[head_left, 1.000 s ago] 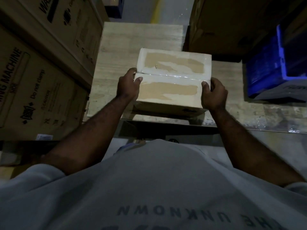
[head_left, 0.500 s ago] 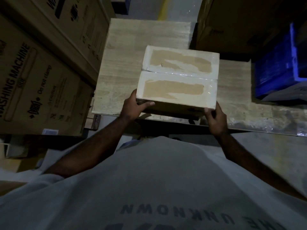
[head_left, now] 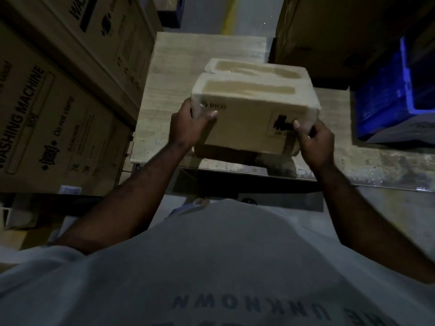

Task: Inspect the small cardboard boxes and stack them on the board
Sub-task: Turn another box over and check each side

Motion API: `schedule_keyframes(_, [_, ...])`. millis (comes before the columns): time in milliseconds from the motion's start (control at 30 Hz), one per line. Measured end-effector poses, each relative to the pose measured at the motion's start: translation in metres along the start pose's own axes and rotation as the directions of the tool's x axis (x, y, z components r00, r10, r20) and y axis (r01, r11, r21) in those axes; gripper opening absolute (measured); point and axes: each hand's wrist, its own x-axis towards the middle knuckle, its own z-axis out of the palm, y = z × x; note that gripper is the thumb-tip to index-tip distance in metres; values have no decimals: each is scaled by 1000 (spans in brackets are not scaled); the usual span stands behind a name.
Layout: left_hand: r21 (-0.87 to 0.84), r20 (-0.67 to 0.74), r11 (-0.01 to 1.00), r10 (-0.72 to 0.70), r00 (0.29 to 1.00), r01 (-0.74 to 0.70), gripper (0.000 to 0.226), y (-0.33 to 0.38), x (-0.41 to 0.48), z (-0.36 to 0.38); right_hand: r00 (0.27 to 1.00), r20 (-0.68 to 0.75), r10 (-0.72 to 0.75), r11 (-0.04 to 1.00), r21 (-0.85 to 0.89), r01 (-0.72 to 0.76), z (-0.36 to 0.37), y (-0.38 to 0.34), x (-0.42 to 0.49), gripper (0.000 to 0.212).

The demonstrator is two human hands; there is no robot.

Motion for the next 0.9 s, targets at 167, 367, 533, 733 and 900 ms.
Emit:
schedule_keyframes(167, [-13,-91,993,118,989,-119,59,34,16,-13,997,-59,-45,995,81,49,-10,-42,14,39])
schedule_keyframes(367, [-55,-46,996,68,997,-70,58,43,23,-17,998,-10,61,984,170,-58,-8,-52,22,55])
schedule_keyframes(533, [-136,70,990,46,996,-36,65,32,19,-12,989,147,-6,991,136,-14,-2,-42,21,84])
schedule_keyframes(733, [-239,121,970,-9,993,38,101,-1,6,-10,979,194,-64,986,163,32,-7,-29,4,108])
schedule_keyframes(900, [-122,132,983,-123,984,139,99,-22,-8,1,972,227,-56,998,40,48,-12,-15,3,120])
